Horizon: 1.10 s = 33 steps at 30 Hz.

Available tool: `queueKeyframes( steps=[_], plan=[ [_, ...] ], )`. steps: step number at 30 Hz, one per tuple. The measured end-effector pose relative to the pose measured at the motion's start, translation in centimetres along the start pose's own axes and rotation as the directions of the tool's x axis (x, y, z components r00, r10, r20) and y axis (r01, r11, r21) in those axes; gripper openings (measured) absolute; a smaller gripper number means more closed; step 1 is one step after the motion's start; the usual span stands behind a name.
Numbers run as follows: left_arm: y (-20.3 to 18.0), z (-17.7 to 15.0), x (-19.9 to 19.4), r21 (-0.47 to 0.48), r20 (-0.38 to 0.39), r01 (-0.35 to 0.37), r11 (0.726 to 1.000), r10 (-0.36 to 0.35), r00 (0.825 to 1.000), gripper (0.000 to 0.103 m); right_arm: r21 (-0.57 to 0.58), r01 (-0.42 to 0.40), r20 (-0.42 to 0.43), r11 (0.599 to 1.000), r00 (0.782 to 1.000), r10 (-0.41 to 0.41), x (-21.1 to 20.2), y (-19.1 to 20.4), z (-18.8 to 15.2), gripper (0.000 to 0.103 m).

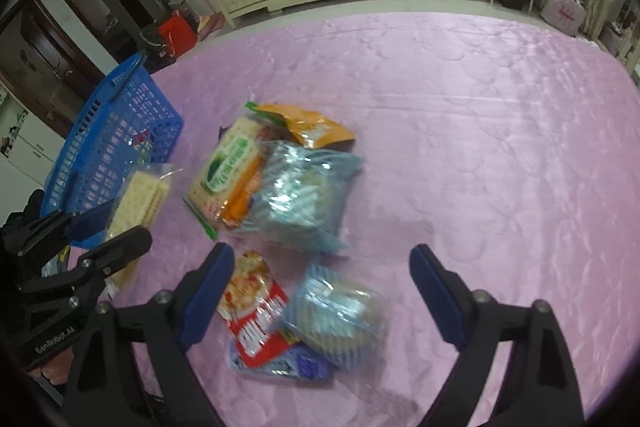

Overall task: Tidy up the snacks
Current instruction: 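Grasp the light blue striped bag with the right tool while the left tool holds the cracker pack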

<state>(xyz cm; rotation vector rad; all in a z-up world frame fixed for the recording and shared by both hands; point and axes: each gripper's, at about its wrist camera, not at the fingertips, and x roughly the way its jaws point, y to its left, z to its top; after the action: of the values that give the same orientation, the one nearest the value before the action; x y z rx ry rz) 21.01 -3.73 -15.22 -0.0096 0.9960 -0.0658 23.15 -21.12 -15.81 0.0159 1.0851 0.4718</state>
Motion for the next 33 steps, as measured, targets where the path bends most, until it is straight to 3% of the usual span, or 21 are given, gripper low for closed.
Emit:
queueKeyframes(
  steps=[15, 17, 20, 26, 33],
  plan=[
    [0.5, 1.8, 1.4, 0.020, -0.011, -0.026, 0.999, 0.026, 1.000, 0.042, 0.048, -0.020, -0.106, 0.999, 0.994, 0.025, 6.0, 1.0, 2.9, 0.088],
    [0.7, 1.6, 1.5, 0.021, -0.020, -0.031, 0.999, 0.031, 0.999, 0.042, 0.047, -0.017, -0.120, 0.999, 0.993, 0.022, 6.6, 1.1, 2.9, 0.080],
    [1.0, 1.3, 1.5, 0.014, -0.026, -0.028, 1.000, 0.028, 0.999, 0.042, 0.060, -0.026, -0.131, 0.998, 0.991, 0.034, 7.2, 0.9, 2.9, 0.076],
    [1.2, 1.2, 1.1, 0.000, -0.023, -0.014, 1.000, 0.014, 1.000, 0.042, 0.014, -0.015, -0.099, 1.000, 0.995, 0.016, 6.6, 1.4, 2.9, 0.063],
    [1.0, 0.7, -0.2, -0.016, -0.014, 0.003, 1.000, -0.004, 1.000, 0.042, 0.003, -0.032, -0.071, 0.999, 0.997, 0.032, 3.5, 1.8, 1.4, 0.062]
  ],
)
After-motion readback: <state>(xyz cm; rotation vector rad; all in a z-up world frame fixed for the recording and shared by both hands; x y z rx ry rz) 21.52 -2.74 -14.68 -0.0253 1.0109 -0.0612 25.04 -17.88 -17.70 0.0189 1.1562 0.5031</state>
